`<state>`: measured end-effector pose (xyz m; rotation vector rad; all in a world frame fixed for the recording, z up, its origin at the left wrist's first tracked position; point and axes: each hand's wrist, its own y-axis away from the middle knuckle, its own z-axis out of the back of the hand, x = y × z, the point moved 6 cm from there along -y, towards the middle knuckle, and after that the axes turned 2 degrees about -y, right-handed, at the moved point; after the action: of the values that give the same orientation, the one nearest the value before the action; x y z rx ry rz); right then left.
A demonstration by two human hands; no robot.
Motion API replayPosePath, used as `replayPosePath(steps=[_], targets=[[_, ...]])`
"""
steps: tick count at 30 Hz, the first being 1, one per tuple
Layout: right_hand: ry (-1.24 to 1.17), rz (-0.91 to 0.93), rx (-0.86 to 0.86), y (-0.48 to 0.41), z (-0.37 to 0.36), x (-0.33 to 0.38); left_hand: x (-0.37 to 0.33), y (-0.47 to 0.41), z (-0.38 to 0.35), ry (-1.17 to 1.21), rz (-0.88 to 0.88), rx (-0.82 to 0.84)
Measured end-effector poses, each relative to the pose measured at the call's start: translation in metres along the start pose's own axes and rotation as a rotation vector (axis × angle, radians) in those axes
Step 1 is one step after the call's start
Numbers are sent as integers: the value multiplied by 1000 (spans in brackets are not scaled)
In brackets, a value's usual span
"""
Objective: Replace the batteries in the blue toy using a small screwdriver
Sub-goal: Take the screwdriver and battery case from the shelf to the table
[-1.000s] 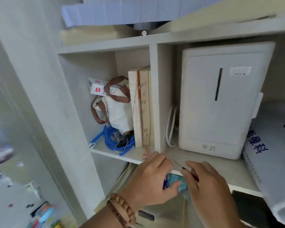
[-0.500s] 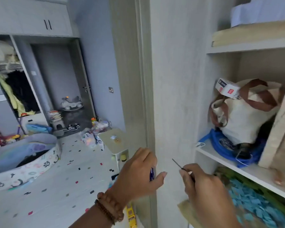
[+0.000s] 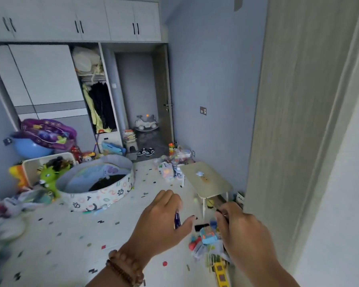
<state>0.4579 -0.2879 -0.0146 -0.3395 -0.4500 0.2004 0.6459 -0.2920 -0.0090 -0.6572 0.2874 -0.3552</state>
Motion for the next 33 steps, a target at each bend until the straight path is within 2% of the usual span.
replayPosePath(steps=[10,16,25,33], targets=[[-50,109,11,-156,-106,46,151,-71,-52,-108,93,56],[-128,92,67,-278,-172,46,238,-143,-96,-130,166,131],[-112,87,164,-436,-259,61,363,-241,-171,-109,180,170],[-69,-8,109,-584,-360,75,511,-341,-258,-15,84,133]])
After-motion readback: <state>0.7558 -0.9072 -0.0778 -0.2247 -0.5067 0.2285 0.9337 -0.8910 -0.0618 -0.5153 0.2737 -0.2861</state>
